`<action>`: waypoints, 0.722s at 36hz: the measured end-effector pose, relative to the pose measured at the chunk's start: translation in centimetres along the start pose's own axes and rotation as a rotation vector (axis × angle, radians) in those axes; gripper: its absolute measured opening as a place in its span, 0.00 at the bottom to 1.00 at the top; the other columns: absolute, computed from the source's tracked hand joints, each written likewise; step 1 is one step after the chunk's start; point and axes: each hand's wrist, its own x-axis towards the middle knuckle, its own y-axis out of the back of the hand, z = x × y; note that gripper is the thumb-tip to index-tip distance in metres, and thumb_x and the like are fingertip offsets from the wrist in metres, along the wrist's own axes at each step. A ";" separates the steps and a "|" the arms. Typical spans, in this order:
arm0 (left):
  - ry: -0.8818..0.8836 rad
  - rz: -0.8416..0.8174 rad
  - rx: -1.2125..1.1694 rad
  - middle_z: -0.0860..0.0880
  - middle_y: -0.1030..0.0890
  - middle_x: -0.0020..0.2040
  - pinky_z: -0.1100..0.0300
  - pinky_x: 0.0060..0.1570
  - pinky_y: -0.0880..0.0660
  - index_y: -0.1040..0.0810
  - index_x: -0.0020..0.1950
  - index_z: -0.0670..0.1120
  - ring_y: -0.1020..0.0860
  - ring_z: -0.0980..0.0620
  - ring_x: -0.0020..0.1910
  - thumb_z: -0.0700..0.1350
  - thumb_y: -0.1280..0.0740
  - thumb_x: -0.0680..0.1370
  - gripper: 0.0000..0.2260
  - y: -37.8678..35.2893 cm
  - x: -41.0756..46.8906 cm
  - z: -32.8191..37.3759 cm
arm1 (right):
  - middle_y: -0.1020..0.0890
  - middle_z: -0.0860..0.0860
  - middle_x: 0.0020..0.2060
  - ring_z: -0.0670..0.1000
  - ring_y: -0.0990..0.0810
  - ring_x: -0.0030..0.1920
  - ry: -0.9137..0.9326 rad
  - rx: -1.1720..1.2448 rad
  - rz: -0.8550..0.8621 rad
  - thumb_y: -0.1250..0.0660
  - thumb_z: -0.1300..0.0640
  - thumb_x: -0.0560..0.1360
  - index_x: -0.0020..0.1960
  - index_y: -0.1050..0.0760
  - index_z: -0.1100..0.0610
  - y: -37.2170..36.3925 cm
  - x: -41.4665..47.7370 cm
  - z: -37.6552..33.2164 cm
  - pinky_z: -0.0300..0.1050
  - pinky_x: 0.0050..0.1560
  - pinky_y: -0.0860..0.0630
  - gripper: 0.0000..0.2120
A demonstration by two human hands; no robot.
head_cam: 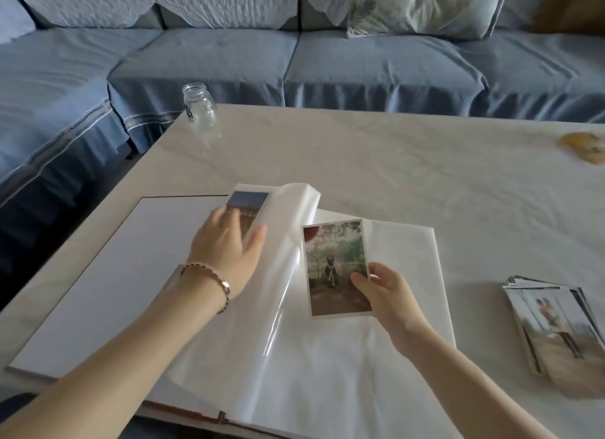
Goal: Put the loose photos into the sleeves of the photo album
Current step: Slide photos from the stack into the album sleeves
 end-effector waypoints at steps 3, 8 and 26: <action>-0.217 0.052 -0.256 0.44 0.34 0.71 0.63 0.67 0.44 0.37 0.72 0.40 0.36 0.49 0.70 0.47 0.36 0.78 0.25 -0.7 -1.3 3.2 | 0.16 0.53 0.37 0.56 0.18 0.43 0.031 0.036 0.090 0.37 0.63 0.77 0.43 0.23 0.56 0.5 0.1 -0.1 0.54 0.50 0.23 0.07; -0.010 -0.375 -0.593 0.51 0.27 0.58 0.62 0.54 0.31 0.37 0.70 0.47 0.27 0.53 0.57 0.53 0.31 0.73 0.29 -3.1 -1.8 8.3 | 0.16 0.54 0.39 0.53 0.18 0.41 0.092 0.152 0.162 0.38 0.64 0.78 0.45 0.23 0.56 2.2 0.1 -1.0 0.52 0.50 0.24 0.07; -0.073 -0.030 -0.223 0.52 0.34 0.31 0.57 0.37 0.35 0.51 0.76 0.56 0.32 0.48 0.34 0.39 0.43 0.80 0.29 -7.7 -0.3 8.6 | 0.48 0.45 0.76 0.43 0.51 0.75 0.247 -0.918 0.212 0.46 0.53 0.80 0.75 0.44 0.55 7.6 -0.4 5.0 0.32 0.67 0.51 0.24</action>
